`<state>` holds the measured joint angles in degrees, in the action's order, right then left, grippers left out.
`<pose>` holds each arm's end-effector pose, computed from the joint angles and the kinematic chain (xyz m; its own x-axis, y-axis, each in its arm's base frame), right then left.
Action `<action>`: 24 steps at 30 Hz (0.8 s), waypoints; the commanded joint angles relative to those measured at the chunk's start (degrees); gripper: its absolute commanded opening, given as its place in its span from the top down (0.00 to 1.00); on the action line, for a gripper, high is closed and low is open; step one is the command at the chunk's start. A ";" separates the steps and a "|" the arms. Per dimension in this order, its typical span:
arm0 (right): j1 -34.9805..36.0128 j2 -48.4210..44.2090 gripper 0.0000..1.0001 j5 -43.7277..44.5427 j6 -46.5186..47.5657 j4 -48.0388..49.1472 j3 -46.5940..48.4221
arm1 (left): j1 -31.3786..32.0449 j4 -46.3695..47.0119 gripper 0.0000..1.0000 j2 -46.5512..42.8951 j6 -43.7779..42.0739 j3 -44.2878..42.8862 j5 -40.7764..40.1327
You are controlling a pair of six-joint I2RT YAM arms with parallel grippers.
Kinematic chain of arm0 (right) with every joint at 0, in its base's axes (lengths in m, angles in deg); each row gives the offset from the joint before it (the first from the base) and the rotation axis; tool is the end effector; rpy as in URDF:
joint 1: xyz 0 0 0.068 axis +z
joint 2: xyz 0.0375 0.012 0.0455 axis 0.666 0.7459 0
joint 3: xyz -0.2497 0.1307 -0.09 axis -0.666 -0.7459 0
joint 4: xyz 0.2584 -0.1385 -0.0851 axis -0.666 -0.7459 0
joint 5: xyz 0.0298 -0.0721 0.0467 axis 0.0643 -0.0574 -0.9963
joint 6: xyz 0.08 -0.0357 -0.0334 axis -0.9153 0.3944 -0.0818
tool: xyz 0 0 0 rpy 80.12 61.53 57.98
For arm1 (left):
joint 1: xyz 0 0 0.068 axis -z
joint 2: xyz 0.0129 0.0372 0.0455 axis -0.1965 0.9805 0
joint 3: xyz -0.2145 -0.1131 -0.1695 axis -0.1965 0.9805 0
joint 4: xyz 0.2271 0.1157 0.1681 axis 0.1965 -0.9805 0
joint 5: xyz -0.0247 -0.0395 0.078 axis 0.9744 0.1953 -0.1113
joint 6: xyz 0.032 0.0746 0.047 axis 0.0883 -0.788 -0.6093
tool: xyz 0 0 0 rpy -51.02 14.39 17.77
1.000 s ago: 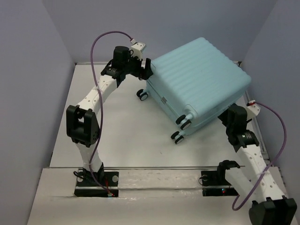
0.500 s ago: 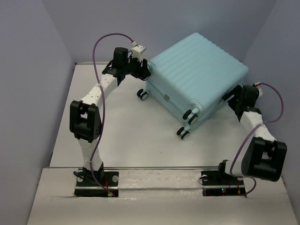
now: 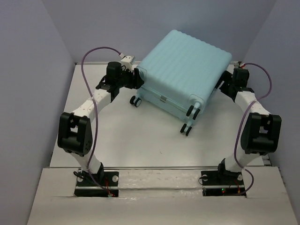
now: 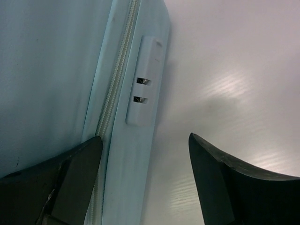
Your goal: Pack the luggage
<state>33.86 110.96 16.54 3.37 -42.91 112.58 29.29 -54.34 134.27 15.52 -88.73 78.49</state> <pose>0.4448 -0.0590 0.2300 -0.4767 0.5133 -0.7136 0.3603 0.8546 0.3740 0.4609 -0.1886 0.2989 -0.3285 0.0191 -0.9443 0.6534 0.7265 -0.2126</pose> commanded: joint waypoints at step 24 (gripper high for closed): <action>27.68 8.91 0.06 -29.28 7.49 -2.26 16.90 | 14.13 18.36 0.94 -36.73 32.64 31.97 2.35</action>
<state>45.38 130.11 2.12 11.02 -40.92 135.01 34.82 -55.28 100.11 48.94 -57.23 60.83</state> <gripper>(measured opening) 0.920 0.608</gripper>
